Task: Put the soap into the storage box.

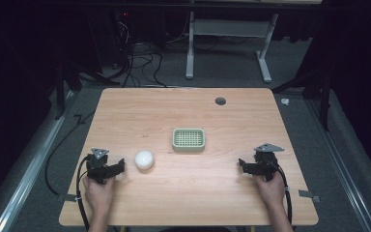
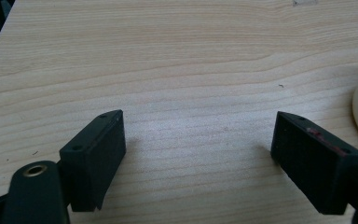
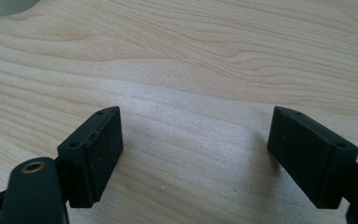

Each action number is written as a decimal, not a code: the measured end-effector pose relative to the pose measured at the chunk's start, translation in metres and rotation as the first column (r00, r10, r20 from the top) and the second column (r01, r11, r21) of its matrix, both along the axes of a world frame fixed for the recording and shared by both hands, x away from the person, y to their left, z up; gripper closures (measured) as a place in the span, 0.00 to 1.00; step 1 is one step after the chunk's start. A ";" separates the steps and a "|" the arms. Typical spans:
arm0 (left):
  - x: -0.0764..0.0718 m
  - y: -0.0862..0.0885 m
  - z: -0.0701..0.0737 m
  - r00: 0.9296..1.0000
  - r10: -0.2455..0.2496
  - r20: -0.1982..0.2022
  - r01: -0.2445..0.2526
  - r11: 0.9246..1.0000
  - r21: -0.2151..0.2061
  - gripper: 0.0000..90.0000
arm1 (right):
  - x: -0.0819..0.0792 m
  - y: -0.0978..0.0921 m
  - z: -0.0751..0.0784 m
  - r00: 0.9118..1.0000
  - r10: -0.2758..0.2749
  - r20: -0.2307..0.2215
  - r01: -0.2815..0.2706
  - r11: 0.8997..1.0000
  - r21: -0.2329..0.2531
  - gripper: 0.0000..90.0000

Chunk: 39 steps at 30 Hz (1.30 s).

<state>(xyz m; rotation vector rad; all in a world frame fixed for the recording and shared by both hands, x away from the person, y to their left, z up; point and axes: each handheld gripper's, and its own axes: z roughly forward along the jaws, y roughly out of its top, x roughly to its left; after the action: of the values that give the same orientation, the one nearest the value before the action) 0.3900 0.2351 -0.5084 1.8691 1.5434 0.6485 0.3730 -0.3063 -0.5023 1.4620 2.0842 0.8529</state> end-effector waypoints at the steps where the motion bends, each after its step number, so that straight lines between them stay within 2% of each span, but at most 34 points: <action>1: 0.000 0.000 0.000 1.000 0.000 0.000 0.000 1.000 0.000 0.20 | 0.000 0.000 0.000 1.000 0.000 0.000 0.000 1.000 0.000 0.21; 39: -0.001 0.000 0.000 1.000 -0.010 -0.001 0.010 1.000 -0.003 0.20 | 0.000 -0.001 0.000 1.000 0.006 0.001 -0.006 1.000 0.010 0.21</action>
<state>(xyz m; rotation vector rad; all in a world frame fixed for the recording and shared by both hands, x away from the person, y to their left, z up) 0.3886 0.2348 -0.5081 1.8743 1.5340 0.6410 0.3728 -0.3069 -0.5024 1.4608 2.0874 0.8667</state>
